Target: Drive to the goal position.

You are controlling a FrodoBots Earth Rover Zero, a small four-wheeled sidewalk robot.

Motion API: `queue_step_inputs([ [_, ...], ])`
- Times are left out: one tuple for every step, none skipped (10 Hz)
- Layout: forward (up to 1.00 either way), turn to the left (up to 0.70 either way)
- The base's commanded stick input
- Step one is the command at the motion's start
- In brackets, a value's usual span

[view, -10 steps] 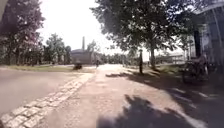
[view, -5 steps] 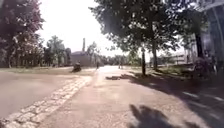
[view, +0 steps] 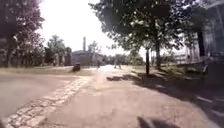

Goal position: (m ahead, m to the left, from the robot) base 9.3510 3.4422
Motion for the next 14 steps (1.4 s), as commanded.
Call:
queue_step_inputs([
  [0.85,0.0],
  [0.85,0.0],
  [0.85,0.0],
  [0.85,0.0],
  [0.85,0.0],
  [0.85,0.0],
  [0.85,0.0],
  [0.85,0.0],
  [0.85,0.0],
  [0.85,0.0],
  [0.85,0.0],
  [0.85,0.0],
  [0.85,0.0],
  [0.85,0.0],
])
